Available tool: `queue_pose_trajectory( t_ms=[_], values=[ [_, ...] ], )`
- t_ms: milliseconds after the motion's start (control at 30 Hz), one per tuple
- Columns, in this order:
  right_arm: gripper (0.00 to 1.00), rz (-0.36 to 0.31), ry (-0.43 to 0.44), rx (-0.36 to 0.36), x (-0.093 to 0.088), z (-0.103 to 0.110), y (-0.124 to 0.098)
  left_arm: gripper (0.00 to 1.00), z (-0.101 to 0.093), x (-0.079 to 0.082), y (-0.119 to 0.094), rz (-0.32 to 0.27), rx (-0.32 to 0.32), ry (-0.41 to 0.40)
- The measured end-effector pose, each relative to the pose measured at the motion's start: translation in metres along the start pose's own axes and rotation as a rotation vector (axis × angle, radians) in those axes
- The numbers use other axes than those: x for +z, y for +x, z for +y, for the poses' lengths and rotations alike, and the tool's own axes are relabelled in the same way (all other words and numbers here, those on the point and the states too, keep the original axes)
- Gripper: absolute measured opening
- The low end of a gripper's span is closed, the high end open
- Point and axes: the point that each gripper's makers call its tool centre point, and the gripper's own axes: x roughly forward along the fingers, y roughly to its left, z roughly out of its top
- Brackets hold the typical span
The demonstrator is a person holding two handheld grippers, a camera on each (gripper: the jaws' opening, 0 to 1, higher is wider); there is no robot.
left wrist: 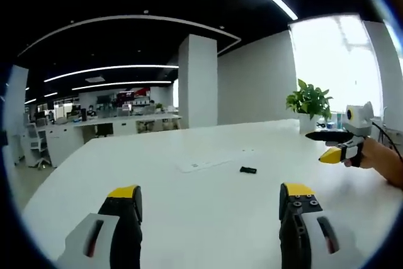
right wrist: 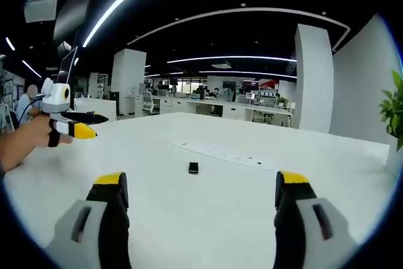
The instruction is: Snap the two parts of the plastic buckle together until the buckle closes and remains connected.
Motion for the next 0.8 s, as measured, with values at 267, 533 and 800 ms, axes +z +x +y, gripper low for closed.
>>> queue_pose_trajectory(
  t_ms=[267,533,800],
  values=[
    [0.95,-0.003,0.037,-0.005,-0.002,-0.005,0.0,0.97,-0.001,0.002,-0.001,-0.017,-0.002,-0.015],
    [0.96,-0.008,0.035,-0.009,-0.001,-0.007,0.0,0.99,-0.002,0.003,0.0,-0.017,-0.014,0.0],
    [0.95,-0.012,0.038,-0.019,0.0,-0.01,0.0,0.99,-0.01,0.002,0.0,-0.005,-0.047,-0.01]
  ],
)
